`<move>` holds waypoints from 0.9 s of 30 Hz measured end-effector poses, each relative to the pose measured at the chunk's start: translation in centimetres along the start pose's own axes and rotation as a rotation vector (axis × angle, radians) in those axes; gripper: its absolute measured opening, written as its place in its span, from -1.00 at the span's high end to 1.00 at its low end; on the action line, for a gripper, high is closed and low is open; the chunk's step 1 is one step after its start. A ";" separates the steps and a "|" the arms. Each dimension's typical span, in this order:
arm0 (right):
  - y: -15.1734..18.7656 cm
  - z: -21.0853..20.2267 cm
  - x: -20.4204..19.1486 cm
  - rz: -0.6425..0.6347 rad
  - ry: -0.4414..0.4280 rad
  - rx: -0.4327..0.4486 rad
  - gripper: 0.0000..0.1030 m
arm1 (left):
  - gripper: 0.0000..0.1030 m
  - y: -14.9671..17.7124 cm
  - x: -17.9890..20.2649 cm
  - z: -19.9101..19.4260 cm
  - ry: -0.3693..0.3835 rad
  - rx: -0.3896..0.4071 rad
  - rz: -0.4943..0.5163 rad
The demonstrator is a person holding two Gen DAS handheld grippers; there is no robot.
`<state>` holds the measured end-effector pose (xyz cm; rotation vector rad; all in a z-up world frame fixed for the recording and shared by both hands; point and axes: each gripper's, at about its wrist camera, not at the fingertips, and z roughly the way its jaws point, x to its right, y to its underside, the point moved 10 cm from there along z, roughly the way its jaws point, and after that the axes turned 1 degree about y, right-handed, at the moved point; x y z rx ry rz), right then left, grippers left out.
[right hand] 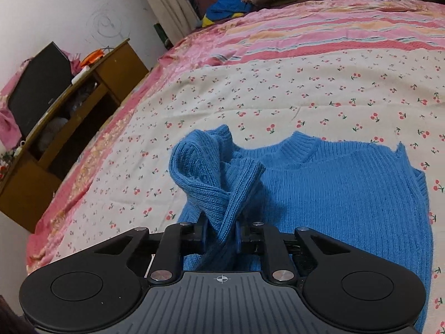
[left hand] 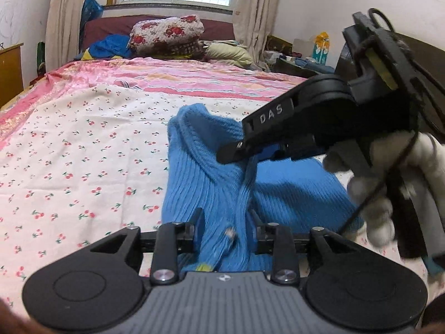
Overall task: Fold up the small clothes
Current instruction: 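Grasp the sweater side with the left gripper while the right gripper grasps the fold, then lift the sweater side with the left gripper and fold it over the body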
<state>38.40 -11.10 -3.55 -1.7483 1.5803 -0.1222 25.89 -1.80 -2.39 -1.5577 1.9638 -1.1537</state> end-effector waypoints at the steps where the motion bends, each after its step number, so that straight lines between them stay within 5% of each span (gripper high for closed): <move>1: -0.1 0.0 0.0 0.002 -0.001 0.000 0.69 | 0.16 0.3 -0.2 -0.3 -0.003 0.003 0.007; 11: -0.3 -0.3 0.8 0.034 -0.010 0.000 0.74 | 0.13 2.7 1.0 -1.5 -0.079 0.019 0.173; 23: -0.2 -0.1 1.3 0.043 -0.007 -0.003 0.75 | 0.11 3.8 0.3 -1.8 -0.127 0.018 0.206; 27: -0.3 0.0 1.1 0.031 0.002 -0.005 0.75 | 0.49 3.4 0.0 -1.1 -0.143 -0.003 0.147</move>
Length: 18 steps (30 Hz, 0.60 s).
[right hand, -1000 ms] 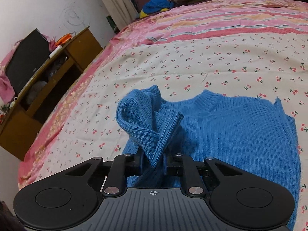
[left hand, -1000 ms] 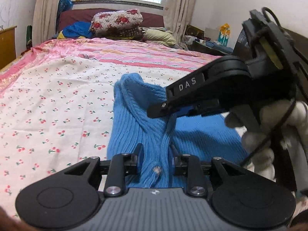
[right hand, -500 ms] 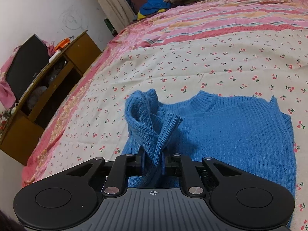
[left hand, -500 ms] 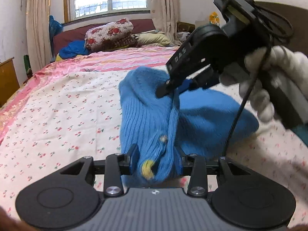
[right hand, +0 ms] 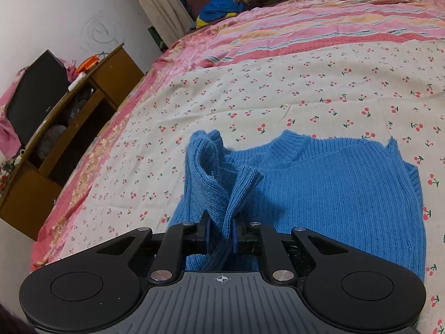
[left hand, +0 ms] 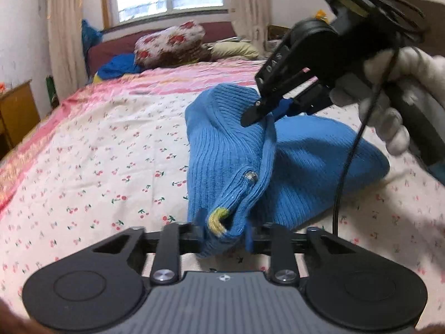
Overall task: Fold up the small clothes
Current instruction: 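Lift the sweater side with the left gripper and fold it over the body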
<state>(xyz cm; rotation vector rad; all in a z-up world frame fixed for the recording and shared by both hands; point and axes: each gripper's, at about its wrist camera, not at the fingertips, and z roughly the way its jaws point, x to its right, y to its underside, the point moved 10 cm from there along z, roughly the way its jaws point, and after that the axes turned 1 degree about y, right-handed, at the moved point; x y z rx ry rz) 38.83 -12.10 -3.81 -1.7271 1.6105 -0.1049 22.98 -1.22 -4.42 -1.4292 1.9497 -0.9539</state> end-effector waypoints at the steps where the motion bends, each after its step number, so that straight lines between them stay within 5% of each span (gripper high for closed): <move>1: 0.0 0.0 0.0 -0.002 0.002 -0.001 0.75 | 0.51 -0.1 0.0 0.0 0.005 -0.003 -0.015; 18: -1.2 -1.6 -0.9 -0.052 0.002 0.043 0.77 | 0.63 -2.1 1.8 -0.3 0.070 -0.008 -0.087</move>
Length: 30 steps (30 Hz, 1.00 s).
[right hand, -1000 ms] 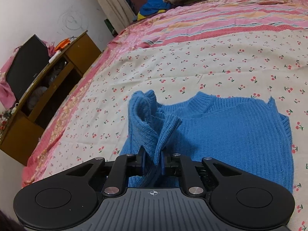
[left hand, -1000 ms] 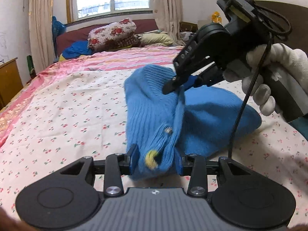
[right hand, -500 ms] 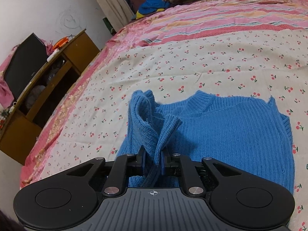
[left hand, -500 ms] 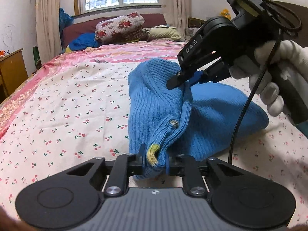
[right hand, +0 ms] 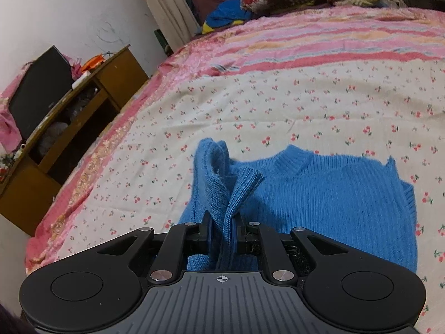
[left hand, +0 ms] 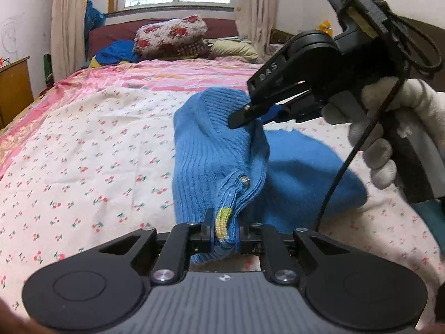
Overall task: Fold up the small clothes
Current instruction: 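Lift the sweater side with the left gripper and fold it over the body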
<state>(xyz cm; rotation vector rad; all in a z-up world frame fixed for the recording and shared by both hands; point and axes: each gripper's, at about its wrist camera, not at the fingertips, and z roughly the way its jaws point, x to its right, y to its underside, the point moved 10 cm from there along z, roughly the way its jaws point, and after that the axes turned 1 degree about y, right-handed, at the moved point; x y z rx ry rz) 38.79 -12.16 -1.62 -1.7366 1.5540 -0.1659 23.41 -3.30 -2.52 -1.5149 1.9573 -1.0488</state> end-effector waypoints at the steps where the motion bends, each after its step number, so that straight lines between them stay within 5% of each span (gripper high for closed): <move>1: -0.3 -0.3 0.1 -0.003 -0.001 0.006 0.77 | 0.63 -0.4 0.4 -0.1 0.012 0.005 0.001; 16: -3.2 -4.2 8.4 -0.012 0.139 0.047 0.77 | 0.63 -4.7 10.1 4.1 0.233 0.026 0.014; 30: -1.0 -2.0 13.5 -0.021 0.250 -0.007 0.66 | 0.61 -2.5 13.5 8.2 0.235 -0.090 0.007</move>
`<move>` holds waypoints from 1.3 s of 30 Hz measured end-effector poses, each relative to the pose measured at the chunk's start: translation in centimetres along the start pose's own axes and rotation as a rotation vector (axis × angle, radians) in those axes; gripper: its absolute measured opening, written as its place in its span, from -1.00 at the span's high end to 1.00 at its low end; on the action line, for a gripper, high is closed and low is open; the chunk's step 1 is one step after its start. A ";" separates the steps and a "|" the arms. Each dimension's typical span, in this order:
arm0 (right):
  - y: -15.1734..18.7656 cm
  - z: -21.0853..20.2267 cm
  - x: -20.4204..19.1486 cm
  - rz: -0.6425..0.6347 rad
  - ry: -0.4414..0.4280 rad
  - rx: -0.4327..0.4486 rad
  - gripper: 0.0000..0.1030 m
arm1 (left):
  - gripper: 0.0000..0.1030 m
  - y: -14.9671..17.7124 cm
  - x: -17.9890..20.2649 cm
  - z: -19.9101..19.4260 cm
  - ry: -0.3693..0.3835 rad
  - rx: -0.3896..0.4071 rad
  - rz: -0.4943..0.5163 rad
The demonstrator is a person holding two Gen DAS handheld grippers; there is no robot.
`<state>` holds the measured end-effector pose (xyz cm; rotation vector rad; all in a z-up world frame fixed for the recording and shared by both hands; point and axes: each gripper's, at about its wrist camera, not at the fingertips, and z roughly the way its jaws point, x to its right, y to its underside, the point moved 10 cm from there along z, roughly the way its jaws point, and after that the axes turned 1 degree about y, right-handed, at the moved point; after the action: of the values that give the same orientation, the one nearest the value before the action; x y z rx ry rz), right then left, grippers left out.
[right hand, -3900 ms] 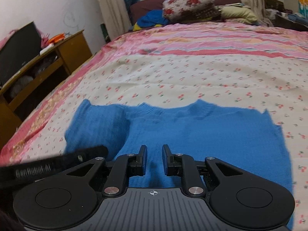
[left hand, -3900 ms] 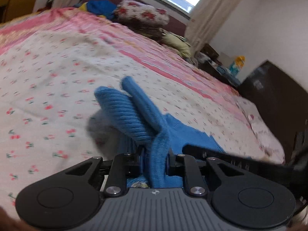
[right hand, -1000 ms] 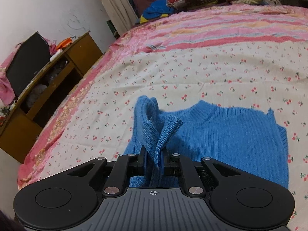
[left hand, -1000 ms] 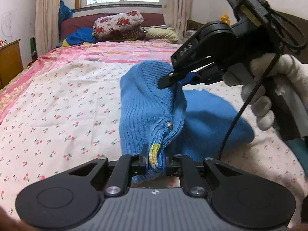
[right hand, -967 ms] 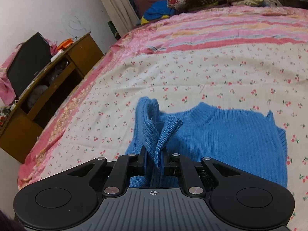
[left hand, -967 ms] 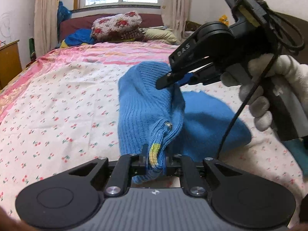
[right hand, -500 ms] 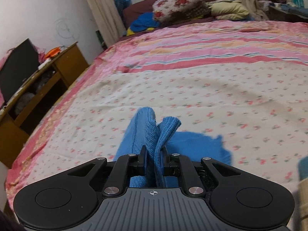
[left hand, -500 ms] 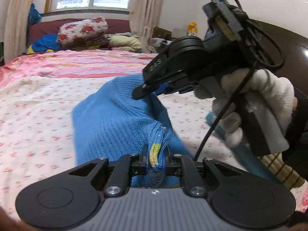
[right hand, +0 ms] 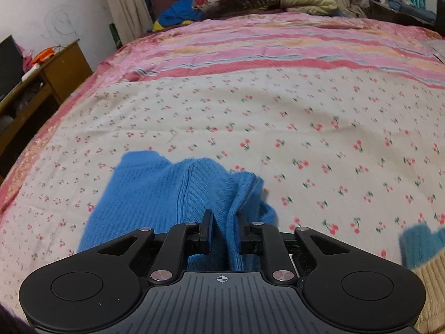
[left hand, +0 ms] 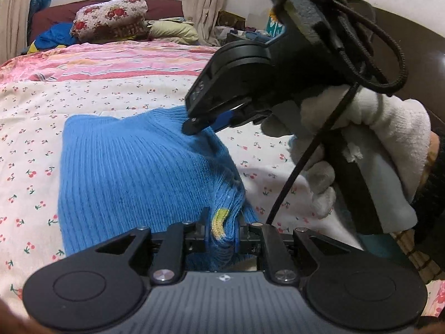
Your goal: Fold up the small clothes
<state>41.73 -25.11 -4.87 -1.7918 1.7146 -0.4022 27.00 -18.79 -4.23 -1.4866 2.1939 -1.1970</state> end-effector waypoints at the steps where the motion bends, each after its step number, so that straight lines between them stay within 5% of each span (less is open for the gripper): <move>1: 0.0 -0.4 0.1 0.003 -0.002 0.005 0.66 | 0.60 0.0 0.0 -0.2 0.000 -0.002 0.002; 10: 0.6 -6.1 -1.1 -0.066 -0.022 0.099 0.66 | 0.48 -0.8 0.3 -2.6 -0.010 0.007 0.011; 20: 4.2 -6.5 -4.1 -0.135 -0.131 0.048 0.66 | 0.43 0.2 -0.4 -4.3 -0.044 -0.002 0.038; 24: 5.7 -5.1 -4.3 -0.185 -0.091 0.005 0.68 | 0.40 0.6 -1.1 -4.5 -0.057 -0.009 0.030; 27: 6.7 -4.4 -3.3 -0.200 -0.049 -0.017 0.90 | 0.40 1.0 -1.9 -4.6 -0.076 -0.016 0.031; 39: 7.3 -5.8 -2.6 -0.184 -0.015 0.006 0.90 | 0.40 1.3 -3.8 -4.9 -0.138 -0.028 0.029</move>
<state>32.17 -23.61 -4.50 -1.9501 1.5425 -0.4694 24.98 -12.87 -2.96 -1.4960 2.1417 -1.0265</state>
